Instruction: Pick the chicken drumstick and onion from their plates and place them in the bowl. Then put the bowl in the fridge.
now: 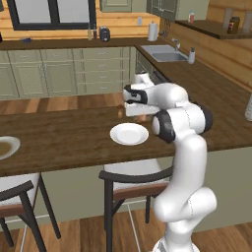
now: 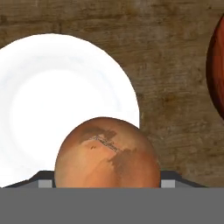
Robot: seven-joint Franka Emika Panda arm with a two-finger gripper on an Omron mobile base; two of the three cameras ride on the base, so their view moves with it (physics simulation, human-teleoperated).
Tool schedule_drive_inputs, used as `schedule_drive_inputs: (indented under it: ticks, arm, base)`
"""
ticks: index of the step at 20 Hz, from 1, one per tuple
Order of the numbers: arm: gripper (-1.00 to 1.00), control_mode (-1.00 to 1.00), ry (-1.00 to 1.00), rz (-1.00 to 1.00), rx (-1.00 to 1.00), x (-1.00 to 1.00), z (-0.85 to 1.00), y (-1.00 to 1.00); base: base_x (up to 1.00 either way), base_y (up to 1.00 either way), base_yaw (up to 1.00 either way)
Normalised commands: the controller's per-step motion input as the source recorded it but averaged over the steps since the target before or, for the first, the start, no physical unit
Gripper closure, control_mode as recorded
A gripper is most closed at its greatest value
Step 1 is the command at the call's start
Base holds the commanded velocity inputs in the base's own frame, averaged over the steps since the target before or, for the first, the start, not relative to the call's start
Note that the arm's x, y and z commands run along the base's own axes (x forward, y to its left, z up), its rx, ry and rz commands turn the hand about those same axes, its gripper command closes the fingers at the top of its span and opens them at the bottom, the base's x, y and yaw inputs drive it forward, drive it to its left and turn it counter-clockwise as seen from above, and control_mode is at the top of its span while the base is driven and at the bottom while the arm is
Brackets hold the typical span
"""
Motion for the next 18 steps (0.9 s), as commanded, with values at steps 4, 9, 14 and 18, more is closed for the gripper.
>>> schedule_drive_inputs:
  ticks: [4,9,14,18]
  arm:
    - [1.0,-1.0,0.0,-0.05,0.0,0.0,0.32,-1.0]
    - [1.0,-1.0,0.01,-0.03,0.0,0.09,0.16,-0.93]
    - [1.0,-1.0,0.07,0.0,0.04,0.44,0.01,-0.71]
    - [1.0,-1.0,0.04,0.0,0.06,0.46,-0.09,-0.66]
  base:
    - [0.0,0.0,0.0]
    - [0.0,0.0,0.0]
    - [0.0,0.0,0.0]
    - [0.0,0.0,0.0]
